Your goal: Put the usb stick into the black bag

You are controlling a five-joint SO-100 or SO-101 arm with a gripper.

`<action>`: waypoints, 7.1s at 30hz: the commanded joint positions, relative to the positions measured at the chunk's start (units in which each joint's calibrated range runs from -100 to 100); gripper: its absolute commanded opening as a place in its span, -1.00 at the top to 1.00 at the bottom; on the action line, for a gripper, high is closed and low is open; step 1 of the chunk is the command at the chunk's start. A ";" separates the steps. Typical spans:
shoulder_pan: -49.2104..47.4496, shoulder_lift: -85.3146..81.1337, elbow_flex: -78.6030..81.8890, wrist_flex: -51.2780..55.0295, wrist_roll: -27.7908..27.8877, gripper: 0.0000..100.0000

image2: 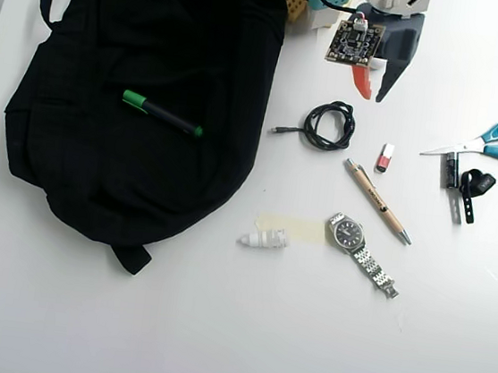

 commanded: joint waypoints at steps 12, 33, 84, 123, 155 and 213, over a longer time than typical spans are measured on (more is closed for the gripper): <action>-6.02 28.98 -19.29 -2.11 0.34 0.77; -9.69 46.08 -33.85 -0.82 4.06 0.45; -8.49 61.84 -33.85 -11.84 0.50 0.44; -9.02 59.35 -44.72 -2.19 1.13 0.96; 14.40 58.77 -77.25 31.48 1.07 0.96; 11.70 -61.97 48.09 11.50 15.02 0.94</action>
